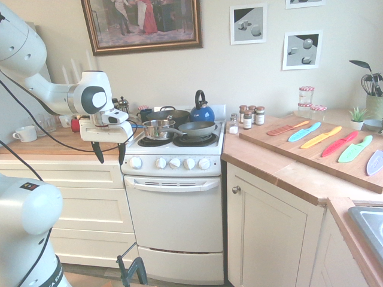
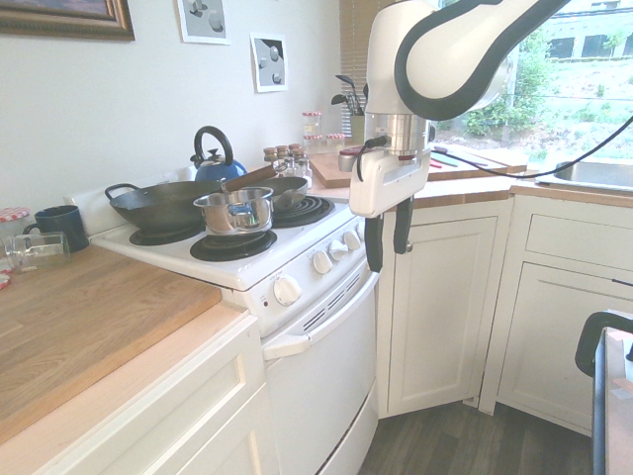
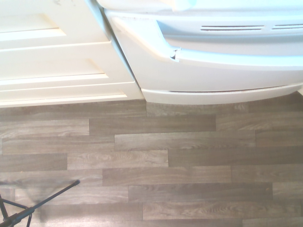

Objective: Open the oven

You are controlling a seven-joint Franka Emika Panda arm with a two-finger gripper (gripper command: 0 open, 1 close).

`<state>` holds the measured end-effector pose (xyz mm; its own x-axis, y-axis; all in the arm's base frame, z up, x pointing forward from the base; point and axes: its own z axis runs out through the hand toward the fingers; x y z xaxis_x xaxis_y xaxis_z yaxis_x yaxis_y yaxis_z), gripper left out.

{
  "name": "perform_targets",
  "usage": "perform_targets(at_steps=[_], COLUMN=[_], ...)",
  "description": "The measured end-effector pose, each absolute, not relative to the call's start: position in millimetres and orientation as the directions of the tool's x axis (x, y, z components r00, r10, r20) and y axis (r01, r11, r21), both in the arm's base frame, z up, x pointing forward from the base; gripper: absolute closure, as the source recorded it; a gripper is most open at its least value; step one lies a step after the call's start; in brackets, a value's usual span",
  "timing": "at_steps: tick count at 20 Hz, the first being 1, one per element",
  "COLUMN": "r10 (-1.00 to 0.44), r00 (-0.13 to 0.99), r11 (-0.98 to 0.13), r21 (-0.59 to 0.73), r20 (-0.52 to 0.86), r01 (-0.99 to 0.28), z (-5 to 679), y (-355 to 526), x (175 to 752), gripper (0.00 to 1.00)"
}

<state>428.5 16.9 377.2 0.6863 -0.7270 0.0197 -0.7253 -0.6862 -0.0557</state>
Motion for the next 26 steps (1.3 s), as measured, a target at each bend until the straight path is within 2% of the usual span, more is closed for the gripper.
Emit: perform_targets(at_steps=[4, 10, 17, 26], r10=[-0.742, -0.801, -0.756, -0.735], r00=[0.670, 0.597, 0.644, 0.664], r11=[-0.670, -0.597, -0.651, -0.674], r21=[-0.020, -0.010, -0.037, -0.042], r20=[-0.002, 0.046, 0.118, 0.135], r01=[-0.742, -0.802, -0.758, -0.738], z=[367, 297, 252, 205], y=[3, -92, -101, -99], x=[425, 452, 533, 593], gripper=[0.00, 0.00, 0.00, 0.00])
